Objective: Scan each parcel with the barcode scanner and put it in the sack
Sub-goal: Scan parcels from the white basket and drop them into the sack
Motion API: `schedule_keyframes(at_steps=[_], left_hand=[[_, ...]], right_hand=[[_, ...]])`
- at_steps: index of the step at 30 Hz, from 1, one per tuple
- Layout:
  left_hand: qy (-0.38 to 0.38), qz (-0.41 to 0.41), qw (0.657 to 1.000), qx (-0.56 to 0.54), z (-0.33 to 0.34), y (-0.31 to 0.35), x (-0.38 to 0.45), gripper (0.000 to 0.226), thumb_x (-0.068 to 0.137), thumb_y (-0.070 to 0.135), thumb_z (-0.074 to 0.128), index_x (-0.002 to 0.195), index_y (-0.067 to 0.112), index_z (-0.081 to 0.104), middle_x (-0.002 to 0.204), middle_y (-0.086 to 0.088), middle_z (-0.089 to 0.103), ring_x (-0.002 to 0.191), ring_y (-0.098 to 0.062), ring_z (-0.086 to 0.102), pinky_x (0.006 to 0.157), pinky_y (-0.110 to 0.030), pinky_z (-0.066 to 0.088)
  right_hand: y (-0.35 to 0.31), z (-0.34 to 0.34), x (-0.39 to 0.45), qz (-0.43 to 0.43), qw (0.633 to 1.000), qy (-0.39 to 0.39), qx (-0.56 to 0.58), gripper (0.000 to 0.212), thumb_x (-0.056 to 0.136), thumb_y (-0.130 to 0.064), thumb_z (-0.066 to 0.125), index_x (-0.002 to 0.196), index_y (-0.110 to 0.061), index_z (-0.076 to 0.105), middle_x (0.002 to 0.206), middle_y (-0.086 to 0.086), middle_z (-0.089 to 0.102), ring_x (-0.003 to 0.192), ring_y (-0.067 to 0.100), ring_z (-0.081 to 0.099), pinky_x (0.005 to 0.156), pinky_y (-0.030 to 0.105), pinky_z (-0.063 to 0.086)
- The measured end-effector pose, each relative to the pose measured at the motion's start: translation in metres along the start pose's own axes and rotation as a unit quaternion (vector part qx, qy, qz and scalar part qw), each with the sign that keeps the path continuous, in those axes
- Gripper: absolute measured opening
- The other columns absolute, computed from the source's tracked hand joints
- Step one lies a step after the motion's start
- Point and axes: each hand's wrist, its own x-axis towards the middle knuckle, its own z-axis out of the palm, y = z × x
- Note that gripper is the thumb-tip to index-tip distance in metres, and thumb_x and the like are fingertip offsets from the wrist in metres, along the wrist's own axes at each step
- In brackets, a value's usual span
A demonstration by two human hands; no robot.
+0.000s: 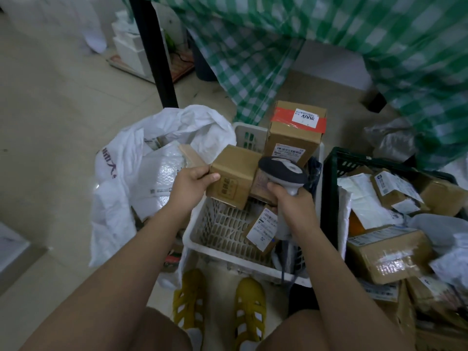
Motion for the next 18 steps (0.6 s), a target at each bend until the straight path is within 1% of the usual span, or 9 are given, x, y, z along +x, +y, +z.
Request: schedule_keyframes(at_steps=[1,3,5,7,10,12,14,15,18], left_hand=[[-0.007,-0.003,1.000,-0.022,-0.002,0.005,-0.009,0.027,0.089,0.007,0.064,0.111,0.021,0.068,0.085,0.016,0.072,0.086,-0.004,0.068,0.084,-0.020,0.053],[-0.014,-0.011,0.997,-0.069,-0.006,0.010,-0.025,0.028,0.090,0.006,0.063,0.114,0.019,0.067,0.083,0.020,0.072,0.083,0.002,0.068,0.079,-0.016,0.054],[-0.009,-0.011,0.994,-0.106,-0.006,0.014,-0.041,0.027,0.092,0.007,0.061,0.113,0.023,0.068,0.088,0.017,0.073,0.085,0.003,0.068,0.077,-0.014,0.053],[0.009,-0.003,0.992,-0.128,-0.003,0.017,-0.052,0.027,0.094,0.009,0.057,0.117,0.023,0.065,0.099,0.013,0.072,0.092,0.001,0.067,0.077,-0.013,0.052],[0.054,-0.006,0.988,-0.148,-0.001,0.022,-0.057,0.036,0.097,0.018,0.055,0.132,0.020,0.047,0.116,0.006,0.063,0.104,-0.002,0.060,0.081,-0.017,0.049],[0.050,-0.001,0.986,-0.157,-0.002,0.026,-0.058,0.050,0.093,0.028,0.060,0.137,0.023,0.036,0.122,0.007,0.057,0.107,-0.001,0.056,0.081,-0.017,0.048],[0.035,-0.001,0.991,-0.128,-0.002,0.029,-0.059,0.058,0.086,0.040,0.065,0.133,0.029,0.033,0.121,0.011,0.052,0.108,-0.001,0.053,0.083,-0.018,0.047],[0.038,-0.015,0.991,-0.129,-0.001,0.030,-0.059,0.060,0.083,0.046,0.065,0.131,0.032,0.031,0.118,0.012,0.049,0.107,-0.002,0.053,0.085,-0.021,0.048],[0.102,-0.069,0.972,-0.199,0.001,0.038,-0.058,0.049,0.089,0.042,0.062,0.127,0.029,0.033,0.110,0.011,0.049,0.096,-0.003,0.053,0.074,-0.022,0.049]], right_hand=[[-0.002,0.002,-0.004,-0.003,1.000,-0.002,0.025,0.029,0.090,-0.023,0.066,0.116,-0.012,0.061,0.096,0.000,0.065,0.085,0.018,0.061,0.061,0.023,0.048],[-0.004,0.009,-0.010,-0.013,0.997,-0.001,0.070,0.040,0.089,-0.025,0.067,0.127,-0.016,0.057,0.113,0.000,0.064,0.099,0.018,0.062,0.064,0.021,0.050],[-0.003,0.018,-0.017,-0.023,0.994,0.007,0.107,0.042,0.089,-0.024,0.068,0.128,-0.015,0.057,0.121,0.004,0.064,0.106,0.020,0.062,0.076,0.028,0.056],[-0.002,0.030,-0.024,-0.034,0.989,0.002,0.142,0.034,0.089,-0.018,0.067,0.122,-0.017,0.057,0.119,0.003,0.063,0.108,0.020,0.060,0.086,0.035,0.055],[0.001,0.045,-0.032,-0.056,0.984,-0.003,0.166,0.027,0.089,-0.012,0.066,0.113,-0.021,0.057,0.110,0.001,0.064,0.102,0.017,0.062,0.081,0.031,0.057],[0.003,0.052,-0.033,-0.062,0.984,0.002,0.165,0.024,0.087,-0.015,0.069,0.108,-0.023,0.060,0.108,0.000,0.067,0.100,0.015,0.064,0.084,0.035,0.057],[0.005,0.059,-0.033,-0.072,0.986,-0.006,0.150,0.021,0.085,-0.015,0.071,0.099,-0.028,0.064,0.102,-0.004,0.070,0.098,0.014,0.065,0.091,0.042,0.055],[0.006,0.061,-0.034,-0.078,0.986,-0.018,0.148,0.022,0.085,-0.013,0.071,0.097,-0.030,0.063,0.099,-0.006,0.070,0.096,0.012,0.066,0.091,0.042,0.054],[0.002,0.064,-0.038,-0.081,0.982,-0.051,0.161,0.025,0.087,-0.009,0.067,0.096,-0.031,0.060,0.097,-0.009,0.066,0.090,0.005,0.064,0.082,0.032,0.056]])
